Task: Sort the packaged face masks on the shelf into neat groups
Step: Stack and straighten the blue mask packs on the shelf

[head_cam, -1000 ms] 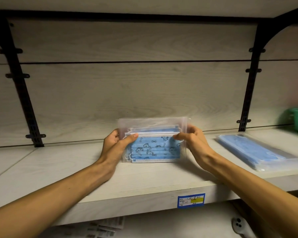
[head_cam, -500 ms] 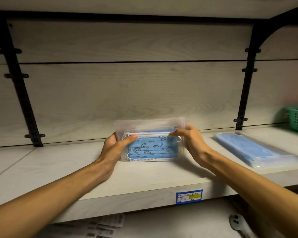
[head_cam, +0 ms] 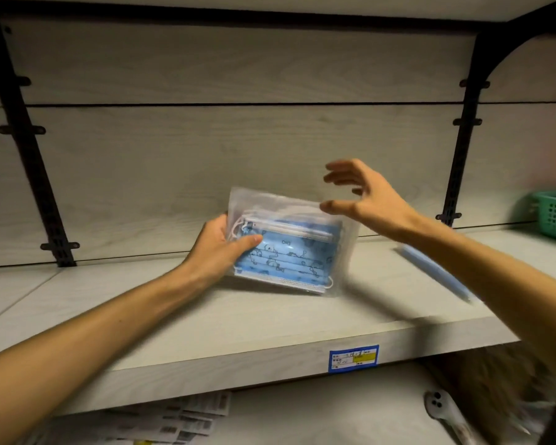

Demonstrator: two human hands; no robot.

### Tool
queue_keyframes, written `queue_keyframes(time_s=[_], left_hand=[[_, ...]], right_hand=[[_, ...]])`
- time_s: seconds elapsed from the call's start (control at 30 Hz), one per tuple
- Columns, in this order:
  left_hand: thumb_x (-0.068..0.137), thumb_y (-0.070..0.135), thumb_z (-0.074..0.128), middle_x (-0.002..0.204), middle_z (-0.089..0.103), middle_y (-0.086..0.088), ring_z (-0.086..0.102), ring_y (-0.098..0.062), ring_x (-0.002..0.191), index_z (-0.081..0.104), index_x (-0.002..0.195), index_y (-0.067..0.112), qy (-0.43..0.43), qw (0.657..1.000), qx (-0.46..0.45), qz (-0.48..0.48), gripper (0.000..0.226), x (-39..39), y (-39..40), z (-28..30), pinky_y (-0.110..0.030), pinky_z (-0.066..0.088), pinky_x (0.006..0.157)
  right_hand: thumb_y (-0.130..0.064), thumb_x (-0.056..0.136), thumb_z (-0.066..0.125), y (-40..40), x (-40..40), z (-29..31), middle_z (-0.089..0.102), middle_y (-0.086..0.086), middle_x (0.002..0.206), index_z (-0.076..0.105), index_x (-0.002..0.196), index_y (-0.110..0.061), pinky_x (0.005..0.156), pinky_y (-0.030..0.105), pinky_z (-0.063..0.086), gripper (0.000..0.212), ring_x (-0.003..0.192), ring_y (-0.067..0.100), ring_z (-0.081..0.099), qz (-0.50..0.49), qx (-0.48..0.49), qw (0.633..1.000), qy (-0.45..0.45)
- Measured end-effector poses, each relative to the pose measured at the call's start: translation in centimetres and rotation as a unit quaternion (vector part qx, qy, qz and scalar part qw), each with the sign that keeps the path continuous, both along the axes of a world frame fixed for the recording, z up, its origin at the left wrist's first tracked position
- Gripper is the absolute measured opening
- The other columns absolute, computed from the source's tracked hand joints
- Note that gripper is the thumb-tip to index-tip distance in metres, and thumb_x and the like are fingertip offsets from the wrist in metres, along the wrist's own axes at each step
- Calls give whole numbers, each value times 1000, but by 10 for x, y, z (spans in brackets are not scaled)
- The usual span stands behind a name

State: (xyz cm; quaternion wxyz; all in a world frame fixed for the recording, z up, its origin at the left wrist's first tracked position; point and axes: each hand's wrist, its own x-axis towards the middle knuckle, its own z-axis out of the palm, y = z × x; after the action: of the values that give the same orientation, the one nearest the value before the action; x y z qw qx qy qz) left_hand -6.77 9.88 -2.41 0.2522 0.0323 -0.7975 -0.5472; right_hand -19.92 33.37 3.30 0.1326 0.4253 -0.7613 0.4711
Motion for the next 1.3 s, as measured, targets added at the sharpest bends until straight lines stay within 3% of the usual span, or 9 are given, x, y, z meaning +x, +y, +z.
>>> queue_keyframes(time_s=[0.17, 0.27, 0.4, 0.57, 0.73, 0.83, 0.93, 1.07, 1.3], left_hand=[[84, 10, 79, 106, 76, -4, 73, -23, 96, 69, 110, 13, 65, 977, -201, -10, 27, -11, 16, 47, -46, 58, 91], [73, 35, 75, 89, 75, 3, 71, -23, 87, 71, 98, 21, 102, 944, -310, 45, 29, -17, 32, 69, -45, 58, 80], [75, 52, 75, 100, 75, 8, 70, -21, 92, 66, 107, 26, 167, 897, -385, 142, 42, -30, 58, 79, -41, 57, 79], [82, 52, 78, 138, 51, 6, 52, -9, 120, 38, 143, 22, 207, 954, -126, 175, 79, -49, 94, 59, -20, 41, 95], [97, 47, 61, 126, 69, -3, 71, -15, 105, 55, 134, 13, -93, 986, 130, -42, 50, -68, 119, 30, -38, 59, 90], [98, 26, 63, 90, 80, 3, 74, -2, 69, 65, 115, 13, -144, 984, 103, -11, 22, -76, 121, 17, -21, 56, 55], [94, 17, 67, 63, 73, 8, 66, -1, 49, 67, 110, 10, -176, 977, 100, 59, 18, -79, 110, 8, -17, 48, 43], [91, 14, 70, 79, 75, -1, 67, -7, 48, 67, 117, 5, -239, 962, 96, 87, 27, -72, 101, -3, -20, 50, 43], [92, 25, 73, 85, 69, -5, 65, -13, 50, 61, 114, 7, -308, 942, -20, 134, 31, -62, 98, -14, -25, 53, 43]], right_hand=[[-26, 81, 79, 5, 4, 28, 74, -3, 105, 69, 113, -17, 78, 22, 57, 34, 95, 15, 69, -19, 269, 962, 53], [-22, 84, 78, 17, -3, 19, 72, 2, 80, 72, 89, -8, 57, 21, 49, 16, 72, 16, 65, -22, 234, 972, 27], [-17, 86, 76, 38, -17, 4, 73, 22, 96, 73, 95, 2, 71, 41, 56, 21, 76, 30, 69, -1, 109, 994, -31], [-12, 85, 74, 65, -40, -7, 78, -2, 87, 79, 87, -16, 57, 21, 55, 6, 71, 12, 72, 20, -15, 988, -150], [-16, 78, 77, 69, -55, -20, 59, 4, 59, 67, 70, -10, 42, 22, 44, 14, 43, 13, 51, -45, -49, 930, -362], [-17, 82, 71, 60, -57, -29, 66, 7, 79, 66, 87, -9, 48, 24, 48, 11, 56, 18, 61, -31, 6, 886, -463], [-15, 87, 66, 48, -54, -38, 67, 10, 99, 63, 103, -8, 63, 28, 52, 17, 71, 20, 63, -5, 43, 863, -504], [-18, 87, 69, 40, -44, -52, 62, 10, 93, 62, 108, -8, 56, 26, 50, 24, 68, 20, 58, -29, 109, 873, -475], [-28, 88, 71, 46, -33, -59, 64, 15, 110, 53, 119, -6, 71, 37, 55, 42, 83, 29, 63, -65, 168, 906, -384]])
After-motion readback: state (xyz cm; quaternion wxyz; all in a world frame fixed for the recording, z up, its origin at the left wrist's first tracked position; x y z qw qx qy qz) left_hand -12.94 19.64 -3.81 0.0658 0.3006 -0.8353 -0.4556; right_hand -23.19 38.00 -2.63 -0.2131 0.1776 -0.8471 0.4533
